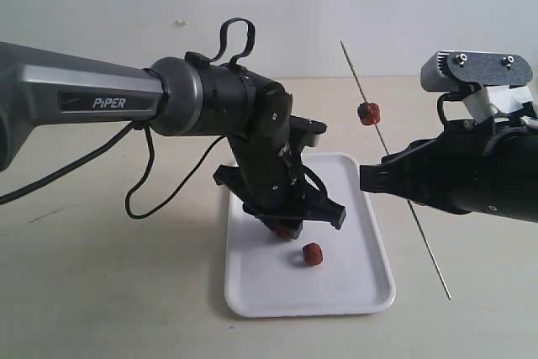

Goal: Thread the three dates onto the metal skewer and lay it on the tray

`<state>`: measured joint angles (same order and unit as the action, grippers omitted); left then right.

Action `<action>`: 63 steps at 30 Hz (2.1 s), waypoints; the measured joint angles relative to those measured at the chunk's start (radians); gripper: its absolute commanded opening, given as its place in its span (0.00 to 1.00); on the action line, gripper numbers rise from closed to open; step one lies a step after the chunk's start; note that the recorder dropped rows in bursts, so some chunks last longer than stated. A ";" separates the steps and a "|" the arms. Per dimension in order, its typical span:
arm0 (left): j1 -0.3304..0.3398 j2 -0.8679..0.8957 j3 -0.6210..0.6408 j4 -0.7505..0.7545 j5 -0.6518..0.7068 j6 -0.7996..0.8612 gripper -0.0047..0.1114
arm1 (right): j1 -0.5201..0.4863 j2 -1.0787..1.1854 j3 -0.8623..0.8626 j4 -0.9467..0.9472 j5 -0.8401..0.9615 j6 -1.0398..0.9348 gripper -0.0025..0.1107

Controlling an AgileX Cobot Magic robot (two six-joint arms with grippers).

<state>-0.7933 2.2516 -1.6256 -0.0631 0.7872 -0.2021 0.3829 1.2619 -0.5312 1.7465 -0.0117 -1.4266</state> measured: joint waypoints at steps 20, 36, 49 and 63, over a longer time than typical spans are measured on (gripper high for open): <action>0.069 -0.065 -0.005 -0.139 0.034 0.086 0.14 | 0.000 0.000 0.004 0.000 0.000 0.000 0.02; 0.314 -0.106 -0.005 -1.129 0.147 0.693 0.14 | 0.000 -0.004 0.144 0.000 0.148 -0.002 0.02; 0.352 -0.106 0.005 -1.323 0.171 0.776 0.14 | 0.000 -0.004 0.206 0.000 0.172 0.000 0.02; 0.409 -0.106 0.135 -1.485 0.165 0.898 0.14 | 0.000 -0.004 0.208 0.000 0.246 0.000 0.02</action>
<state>-0.3847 2.1453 -1.4904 -1.5476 0.9520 0.6955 0.3829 1.2581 -0.3228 1.7465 0.2344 -1.4266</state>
